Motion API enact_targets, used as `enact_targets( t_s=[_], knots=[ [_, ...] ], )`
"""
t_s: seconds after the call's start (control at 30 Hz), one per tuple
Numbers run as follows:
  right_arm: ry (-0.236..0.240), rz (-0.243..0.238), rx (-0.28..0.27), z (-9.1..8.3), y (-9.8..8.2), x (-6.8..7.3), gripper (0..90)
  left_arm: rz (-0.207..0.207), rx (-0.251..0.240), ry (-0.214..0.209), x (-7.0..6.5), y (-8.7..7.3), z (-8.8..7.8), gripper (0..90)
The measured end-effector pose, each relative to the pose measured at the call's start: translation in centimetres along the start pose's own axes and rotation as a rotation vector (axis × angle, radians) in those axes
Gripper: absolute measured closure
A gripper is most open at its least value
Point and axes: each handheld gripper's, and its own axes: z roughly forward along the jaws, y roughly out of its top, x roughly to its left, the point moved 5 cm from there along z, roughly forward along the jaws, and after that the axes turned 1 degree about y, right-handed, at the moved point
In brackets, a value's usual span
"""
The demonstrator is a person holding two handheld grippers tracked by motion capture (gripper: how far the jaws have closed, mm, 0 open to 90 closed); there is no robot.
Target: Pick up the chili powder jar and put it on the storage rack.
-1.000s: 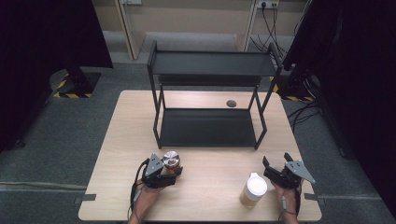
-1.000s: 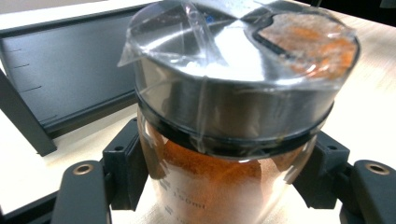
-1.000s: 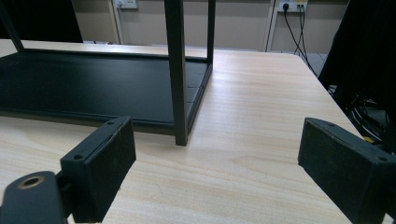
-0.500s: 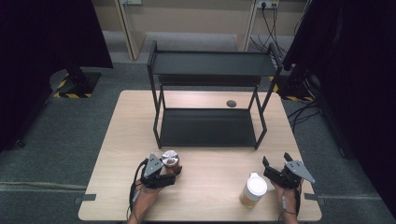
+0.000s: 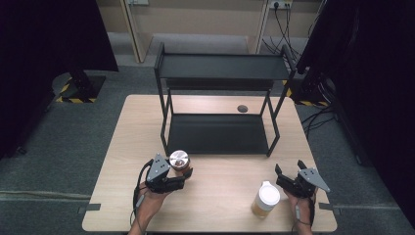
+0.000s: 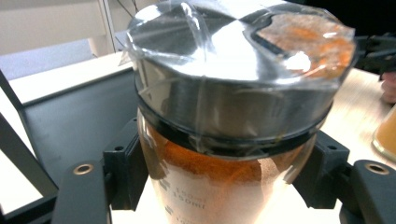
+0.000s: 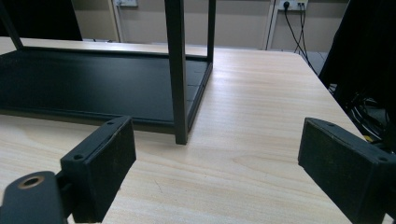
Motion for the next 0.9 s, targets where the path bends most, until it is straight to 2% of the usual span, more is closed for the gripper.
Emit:
enact_targets(
  t_s=[0.17, 0.37, 0.53, 0.9],
  knots=[
    [-0.001, 0.000, 0.003, 0.0, 0.0, 0.0, 11.3, 0.000, -0.013, -0.017, 0.3, 2.2, -0.5, 30.2],
    [0.000, 0.000, 0.006, 0.1, 0.1, 0.0, 11.4, 0.025, -0.026, -0.030, 0.3, 4.8, -0.8, 30.2],
    [0.003, 0.002, 0.008, 0.1, 0.1, -0.1, 11.4, 0.029, -0.039, -0.042, 0.5, 6.7, -0.7, 30.2],
    [0.019, 0.017, 0.016, 0.1, 0.2, -0.4, 11.6, 0.044, -0.057, -0.037, 1.1, 11.1, -0.6, 30.2]
  ],
)
